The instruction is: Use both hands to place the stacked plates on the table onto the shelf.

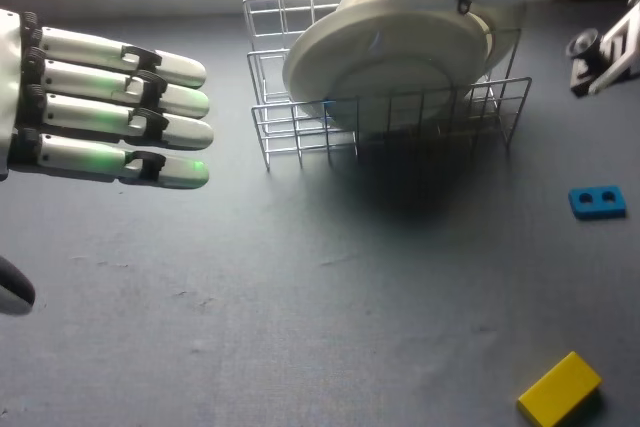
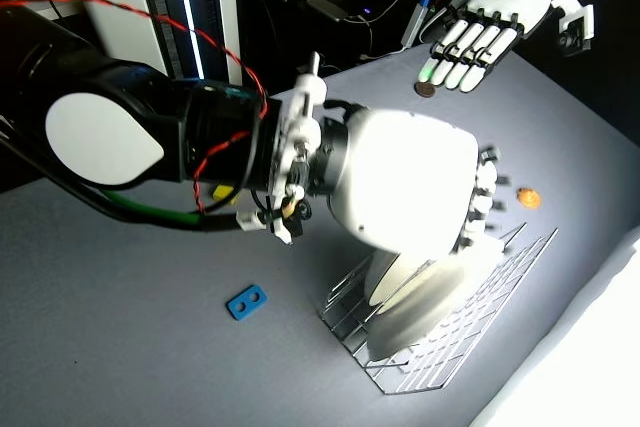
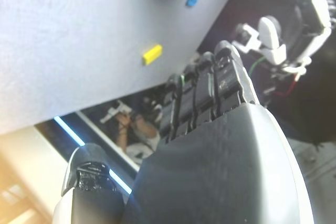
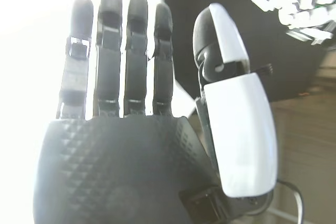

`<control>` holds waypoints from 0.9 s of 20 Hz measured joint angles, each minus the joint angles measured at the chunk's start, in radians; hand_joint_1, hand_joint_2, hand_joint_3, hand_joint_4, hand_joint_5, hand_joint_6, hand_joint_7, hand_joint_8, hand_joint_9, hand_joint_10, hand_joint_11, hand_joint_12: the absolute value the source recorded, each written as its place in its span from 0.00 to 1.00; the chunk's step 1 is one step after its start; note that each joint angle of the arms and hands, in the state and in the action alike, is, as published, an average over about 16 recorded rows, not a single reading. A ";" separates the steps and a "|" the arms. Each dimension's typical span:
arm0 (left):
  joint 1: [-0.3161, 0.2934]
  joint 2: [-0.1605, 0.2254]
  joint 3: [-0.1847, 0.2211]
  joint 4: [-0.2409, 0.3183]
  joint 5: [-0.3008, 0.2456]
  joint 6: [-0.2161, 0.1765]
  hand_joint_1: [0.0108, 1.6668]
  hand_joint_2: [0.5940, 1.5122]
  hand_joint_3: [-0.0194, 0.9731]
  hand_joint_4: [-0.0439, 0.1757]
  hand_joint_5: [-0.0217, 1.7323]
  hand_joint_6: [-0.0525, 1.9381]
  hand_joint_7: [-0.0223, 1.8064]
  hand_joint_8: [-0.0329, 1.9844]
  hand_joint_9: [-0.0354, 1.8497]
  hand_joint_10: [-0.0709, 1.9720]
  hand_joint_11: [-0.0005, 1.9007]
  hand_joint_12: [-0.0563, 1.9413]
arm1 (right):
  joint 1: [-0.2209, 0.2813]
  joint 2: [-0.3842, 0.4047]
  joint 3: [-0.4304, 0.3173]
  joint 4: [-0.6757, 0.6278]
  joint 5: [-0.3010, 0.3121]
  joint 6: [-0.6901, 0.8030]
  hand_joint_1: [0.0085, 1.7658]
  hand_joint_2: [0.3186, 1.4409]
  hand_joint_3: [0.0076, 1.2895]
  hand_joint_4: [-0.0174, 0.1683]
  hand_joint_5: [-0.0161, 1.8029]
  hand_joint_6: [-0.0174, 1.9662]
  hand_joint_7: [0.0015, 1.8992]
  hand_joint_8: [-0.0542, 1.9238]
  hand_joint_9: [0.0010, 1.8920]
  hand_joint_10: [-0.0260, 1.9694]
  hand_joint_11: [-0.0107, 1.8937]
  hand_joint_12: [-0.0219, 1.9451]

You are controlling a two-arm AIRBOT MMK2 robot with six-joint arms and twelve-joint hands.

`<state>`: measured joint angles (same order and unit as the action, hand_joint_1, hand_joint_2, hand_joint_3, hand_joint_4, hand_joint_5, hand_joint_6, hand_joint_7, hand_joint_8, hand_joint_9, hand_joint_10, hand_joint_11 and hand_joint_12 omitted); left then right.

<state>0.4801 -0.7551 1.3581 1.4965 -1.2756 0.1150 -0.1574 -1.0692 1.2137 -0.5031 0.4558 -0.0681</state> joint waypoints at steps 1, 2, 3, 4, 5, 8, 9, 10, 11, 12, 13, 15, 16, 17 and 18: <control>-0.001 -0.001 -0.001 0.001 -0.012 0.000 0.00 0.59 0.03 0.21 0.06 0.03 0.04 0.02 0.03 0.04 0.01 0.03 | -0.001 0.013 -0.014 -0.017 0.020 -0.007 0.55 0.77 0.00 0.08 0.43 0.01 0.42 0.04 0.42 0.02 0.19 0.48; -0.003 -0.001 -0.003 0.002 -0.023 0.000 0.00 0.59 0.03 0.21 0.07 0.03 0.04 0.02 0.04 0.04 0.01 0.03 | -0.004 0.026 -0.030 -0.036 0.041 -0.013 0.55 0.77 0.00 0.08 0.43 0.01 0.42 0.04 0.42 0.02 0.18 0.49; -0.004 -0.002 -0.004 0.003 -0.033 0.000 0.00 0.59 0.03 0.21 0.07 0.03 0.04 0.02 0.04 0.04 0.01 0.03 | -0.007 0.041 -0.046 -0.056 0.061 -0.020 0.55 0.77 0.00 0.08 0.43 0.01 0.42 0.04 0.41 0.02 0.18 0.50; -0.006 -0.002 -0.007 0.005 -0.044 0.000 0.00 0.59 0.03 0.21 0.08 0.03 0.05 0.02 0.05 0.04 0.02 0.04 | -0.012 0.056 -0.063 -0.077 0.081 -0.026 0.54 0.77 0.00 0.08 0.43 0.01 0.42 0.04 0.41 0.02 0.18 0.50; -0.006 -0.002 -0.010 0.006 -0.054 0.001 0.00 0.59 0.03 0.21 0.09 0.04 0.07 0.02 0.06 0.05 0.02 0.06 | -0.017 0.072 -0.080 -0.099 0.102 -0.032 0.53 0.76 0.00 0.08 0.43 0.02 0.42 0.04 0.41 0.02 0.17 0.51; -0.006 -0.002 -0.017 0.003 -0.085 0.007 0.01 0.61 0.03 0.22 0.18 0.12 0.17 0.12 0.16 0.16 0.10 0.20 | -0.038 0.120 -0.130 -0.169 0.158 -0.039 0.46 0.74 0.00 0.08 0.44 0.10 0.43 0.13 0.42 0.11 0.21 0.59; -0.006 -0.001 -0.020 0.001 -0.095 0.010 0.01 0.60 0.03 0.25 0.22 0.17 0.22 0.18 0.20 0.21 0.14 0.26 | -0.046 0.135 -0.146 -0.194 0.173 -0.039 0.43 0.73 0.00 0.08 0.45 0.16 0.44 0.18 0.43 0.17 0.24 0.62; -0.005 -0.001 -0.023 -0.001 -0.105 0.012 0.01 0.60 0.03 0.29 0.26 0.22 0.26 0.23 0.24 0.26 0.18 0.32 | -0.056 0.150 -0.162 -0.217 0.186 -0.040 0.40 0.72 0.00 0.11 0.47 0.22 0.46 0.24 0.45 0.23 0.27 0.64; -0.004 -0.001 -0.026 -0.003 -0.113 0.015 0.02 0.60 0.03 0.31 0.30 0.26 0.31 0.27 0.29 0.31 0.21 0.38 | -0.066 0.165 -0.178 -0.239 0.198 -0.040 0.37 0.73 0.00 0.16 0.49 0.28 0.48 0.30 0.47 0.29 0.31 0.67; -0.003 -0.001 -0.030 -0.004 -0.119 0.017 0.03 0.61 0.03 0.30 0.34 0.30 0.35 0.31 0.33 0.35 0.26 0.44 | -0.075 0.180 -0.193 -0.259 0.208 -0.040 0.36 0.73 0.00 0.22 0.51 0.34 0.50 0.36 0.50 0.35 0.35 0.70; -0.001 0.000 -0.032 -0.006 -0.122 0.021 0.05 0.63 0.03 0.29 0.38 0.35 0.40 0.35 0.38 0.41 0.30 0.49 | -0.084 0.195 -0.207 -0.276 0.218 -0.040 0.34 0.74 0.00 0.28 0.53 0.40 0.52 0.42 0.52 0.41 0.40 0.73; 0.002 0.000 -0.037 -0.011 -0.125 0.027 0.10 0.65 0.02 0.29 0.46 0.45 0.50 0.47 0.48 0.52 0.39 0.61 | -0.101 0.225 -0.232 -0.303 0.237 -0.040 0.32 0.75 0.00 0.38 0.57 0.52 0.57 0.54 0.57 0.53 0.48 0.79; 0.003 0.000 -0.039 -0.013 -0.126 0.031 0.13 0.66 0.02 0.31 0.49 0.51 0.55 0.53 0.53 0.58 0.44 0.67 | -0.109 0.239 -0.243 -0.315 0.245 -0.039 0.31 0.76 0.00 0.43 0.59 0.58 0.59 0.60 0.59 0.59 0.53 0.82; 0.005 0.001 -0.040 -0.015 -0.127 0.035 0.16 0.67 0.02 0.34 0.53 0.56 0.60 0.58 0.59 0.64 0.49 0.73 | -0.115 0.253 -0.254 -0.325 0.253 -0.039 0.29 0.77 0.00 0.49 0.61 0.64 0.61 0.66 0.62 0.65 0.57 0.85; 0.007 0.001 -0.042 -0.016 -0.128 0.038 0.19 0.68 0.02 0.37 0.57 0.61 0.65 0.64 0.64 0.70 0.54 0.79 | -0.120 0.265 -0.264 -0.334 0.260 -0.038 0.28 0.78 0.00 0.54 0.63 0.70 0.63 0.72 0.64 0.71 0.61 0.88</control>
<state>0.4871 -0.7544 1.3160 1.4804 -1.4041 0.1531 -0.2778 -0.8042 0.9499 -0.8373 0.7159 -0.1063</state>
